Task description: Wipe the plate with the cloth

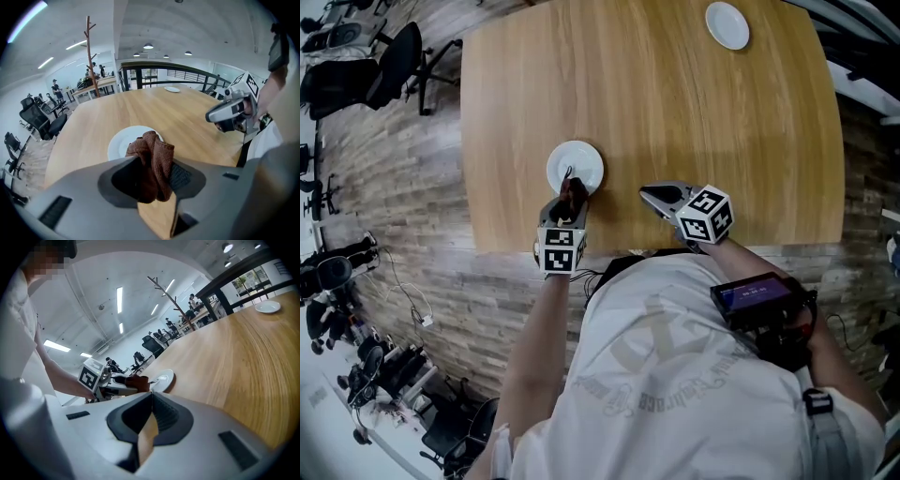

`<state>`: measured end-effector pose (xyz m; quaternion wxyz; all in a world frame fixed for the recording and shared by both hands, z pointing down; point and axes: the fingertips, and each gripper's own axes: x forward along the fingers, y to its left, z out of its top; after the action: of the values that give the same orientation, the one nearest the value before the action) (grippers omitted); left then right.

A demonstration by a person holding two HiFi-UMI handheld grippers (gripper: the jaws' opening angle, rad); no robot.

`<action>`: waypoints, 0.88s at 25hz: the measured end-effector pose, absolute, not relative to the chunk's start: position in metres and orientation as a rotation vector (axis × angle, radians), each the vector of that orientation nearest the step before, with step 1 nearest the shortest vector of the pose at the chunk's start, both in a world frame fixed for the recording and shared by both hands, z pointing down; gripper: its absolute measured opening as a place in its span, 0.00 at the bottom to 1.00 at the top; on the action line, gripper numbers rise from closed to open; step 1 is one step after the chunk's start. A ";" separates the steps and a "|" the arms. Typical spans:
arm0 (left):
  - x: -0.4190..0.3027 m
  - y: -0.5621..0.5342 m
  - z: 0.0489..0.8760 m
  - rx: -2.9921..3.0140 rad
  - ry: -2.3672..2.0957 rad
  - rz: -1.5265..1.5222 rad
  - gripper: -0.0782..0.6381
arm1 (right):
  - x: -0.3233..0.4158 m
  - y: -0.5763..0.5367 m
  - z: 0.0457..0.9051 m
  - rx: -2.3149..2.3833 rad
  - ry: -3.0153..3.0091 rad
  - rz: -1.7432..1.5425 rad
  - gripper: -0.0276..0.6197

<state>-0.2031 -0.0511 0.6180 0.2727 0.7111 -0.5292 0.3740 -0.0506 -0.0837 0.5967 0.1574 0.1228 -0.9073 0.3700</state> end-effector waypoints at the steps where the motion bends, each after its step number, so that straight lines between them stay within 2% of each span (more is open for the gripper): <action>1: -0.209 -0.046 0.619 1.895 -1.443 1.007 0.35 | -0.051 -0.083 0.597 0.345 -2.592 1.057 0.06; 6: -0.225 -0.045 0.623 1.858 -1.482 1.025 0.35 | -0.050 -0.079 0.599 0.336 -2.582 1.053 0.06; 22: -0.194 -0.107 0.602 1.926 -1.335 1.177 0.35 | -0.043 -0.083 0.605 0.403 -2.583 1.105 0.06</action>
<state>-0.1935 -0.1067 0.6025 0.2569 0.7098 -0.4919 0.4338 -0.0428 -0.0835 0.6045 0.1513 0.1402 -0.8997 0.3847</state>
